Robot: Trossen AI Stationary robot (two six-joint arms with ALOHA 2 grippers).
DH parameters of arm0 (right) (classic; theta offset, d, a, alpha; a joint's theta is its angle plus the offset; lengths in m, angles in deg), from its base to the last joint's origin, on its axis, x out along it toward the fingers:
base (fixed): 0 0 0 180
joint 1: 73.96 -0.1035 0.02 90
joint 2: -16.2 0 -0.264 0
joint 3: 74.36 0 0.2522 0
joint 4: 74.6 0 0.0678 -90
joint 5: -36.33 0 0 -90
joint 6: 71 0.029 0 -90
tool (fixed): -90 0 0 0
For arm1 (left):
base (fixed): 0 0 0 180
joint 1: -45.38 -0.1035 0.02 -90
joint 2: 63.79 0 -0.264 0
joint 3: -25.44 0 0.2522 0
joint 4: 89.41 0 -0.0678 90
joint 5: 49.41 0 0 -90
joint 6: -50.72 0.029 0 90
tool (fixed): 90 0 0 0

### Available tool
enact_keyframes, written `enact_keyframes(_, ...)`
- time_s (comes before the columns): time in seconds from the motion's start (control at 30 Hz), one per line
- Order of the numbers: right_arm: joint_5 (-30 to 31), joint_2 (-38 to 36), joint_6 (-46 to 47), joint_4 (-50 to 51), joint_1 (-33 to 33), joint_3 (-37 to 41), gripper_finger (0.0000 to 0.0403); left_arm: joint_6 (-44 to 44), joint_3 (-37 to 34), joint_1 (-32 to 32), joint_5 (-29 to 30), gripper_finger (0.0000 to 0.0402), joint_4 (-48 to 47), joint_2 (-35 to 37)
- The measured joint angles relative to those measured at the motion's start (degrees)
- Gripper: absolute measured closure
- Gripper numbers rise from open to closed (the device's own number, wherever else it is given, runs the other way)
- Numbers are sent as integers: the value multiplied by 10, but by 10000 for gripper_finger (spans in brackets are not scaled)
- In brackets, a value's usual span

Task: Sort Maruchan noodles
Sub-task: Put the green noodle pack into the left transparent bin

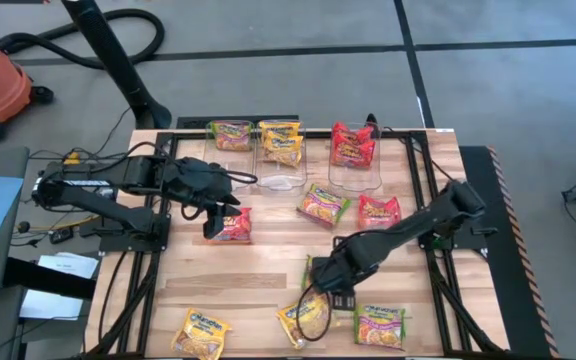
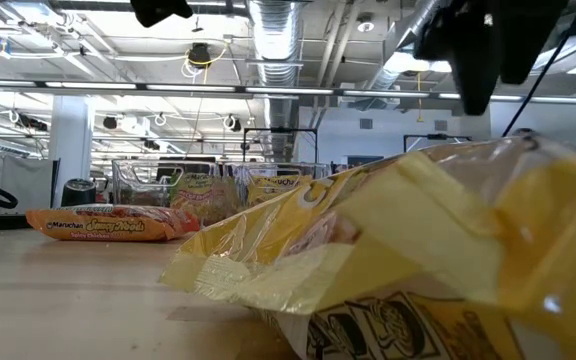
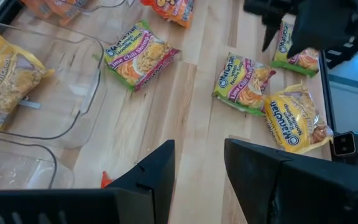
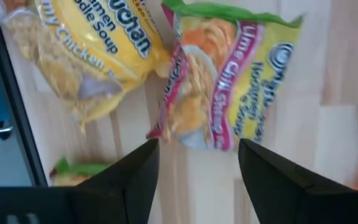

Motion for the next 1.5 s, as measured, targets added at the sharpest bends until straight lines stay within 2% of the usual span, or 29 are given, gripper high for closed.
enact_keyframes(0.53, 0, 113, 1, -54, -2, -1, 158, -39, 0, 0, 0, 276, 0, 0)
enact_keyframes(0.83, 24, 153, 22, -48, -2, -4, 167, -39, 0, 0, 15, 276, 0, 0)
enact_keyframes(0.97, 32, 153, 42, -51, -2, -3, 219, -39, 0, 0, 15, 276, 0, 0)
enact_keyframes(1.2, 31, 153, 45, -56, -1, -3, 377, -39, 0, 0, 16, 276, 0, 0)
enact_keyframes(1.27, 31, 153, 38, -54, 0, -4, 391, -39, 0, 0, 15, 276, 0, 0)
enact_keyframes(1.5, 56, 162, 7, 9, -6, -64, 398, -50, 0, 0, 16, 276, 0, 0)
